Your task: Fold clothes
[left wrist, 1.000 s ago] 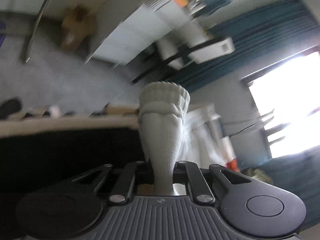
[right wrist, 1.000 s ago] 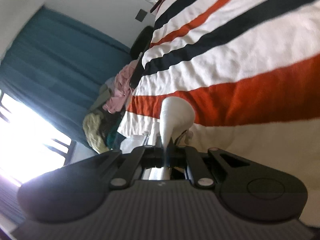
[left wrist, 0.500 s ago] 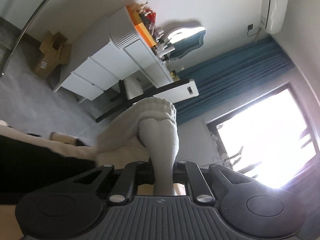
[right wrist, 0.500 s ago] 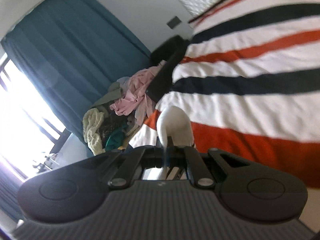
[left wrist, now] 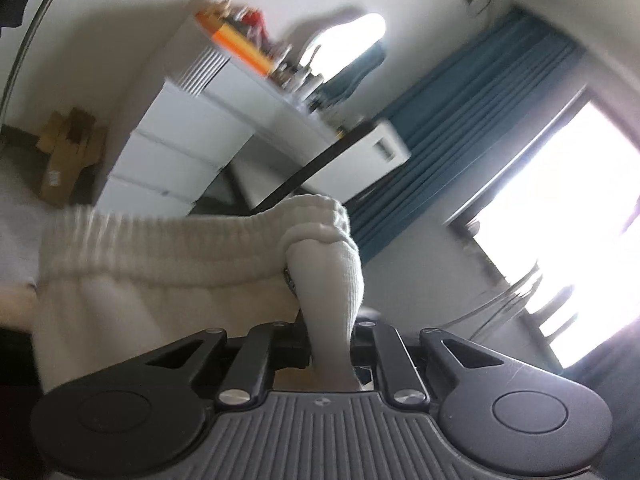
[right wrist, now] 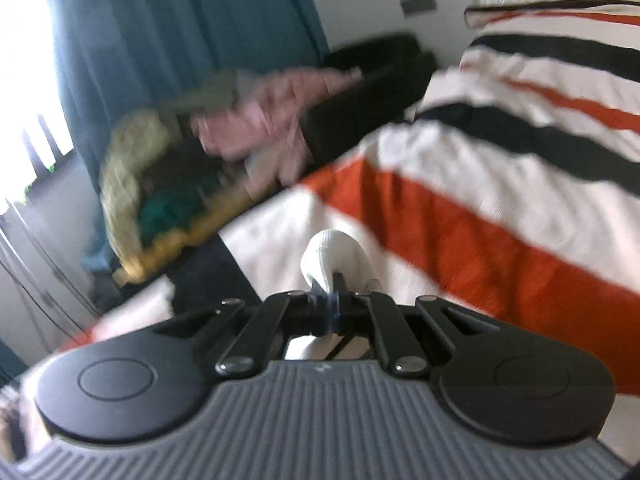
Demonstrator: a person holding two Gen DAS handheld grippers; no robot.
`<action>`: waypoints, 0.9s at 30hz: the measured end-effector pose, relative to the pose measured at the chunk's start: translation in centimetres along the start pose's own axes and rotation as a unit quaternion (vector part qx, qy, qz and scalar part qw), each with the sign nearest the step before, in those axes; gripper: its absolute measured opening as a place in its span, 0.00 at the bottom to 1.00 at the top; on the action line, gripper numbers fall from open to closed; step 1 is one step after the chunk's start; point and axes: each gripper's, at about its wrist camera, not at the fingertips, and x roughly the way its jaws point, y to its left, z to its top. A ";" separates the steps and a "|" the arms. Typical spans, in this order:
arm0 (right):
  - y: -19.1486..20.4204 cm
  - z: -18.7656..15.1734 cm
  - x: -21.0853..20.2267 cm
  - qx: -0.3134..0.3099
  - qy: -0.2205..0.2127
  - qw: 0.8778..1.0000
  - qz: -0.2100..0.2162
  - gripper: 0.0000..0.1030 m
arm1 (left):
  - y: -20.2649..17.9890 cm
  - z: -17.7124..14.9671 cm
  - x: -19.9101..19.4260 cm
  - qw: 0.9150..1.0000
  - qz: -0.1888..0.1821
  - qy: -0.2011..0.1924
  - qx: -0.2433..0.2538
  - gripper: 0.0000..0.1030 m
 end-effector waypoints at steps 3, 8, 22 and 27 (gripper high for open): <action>-0.6 -1.2 1.8 0.015 0.030 0.999 0.001 0.07 | -1.5 -1.2 0.9 0.999 0.040 0.000 0.019 0.42; -1.6 -1.3 -0.4 0.027 0.049 0.998 0.019 0.19 | -3.2 -2.1 -0.5 0.997 0.053 0.001 0.054 0.77; -6.9 -5.6 -18.0 0.102 0.023 0.991 0.082 0.65 | 3.8 1.9 -6.6 0.987 -0.055 0.114 0.097 0.82; -8.6 -7.7 -26.4 0.147 0.045 0.984 0.084 0.65 | 9.4 6.4 -9.9 0.985 -0.045 0.144 0.077 0.82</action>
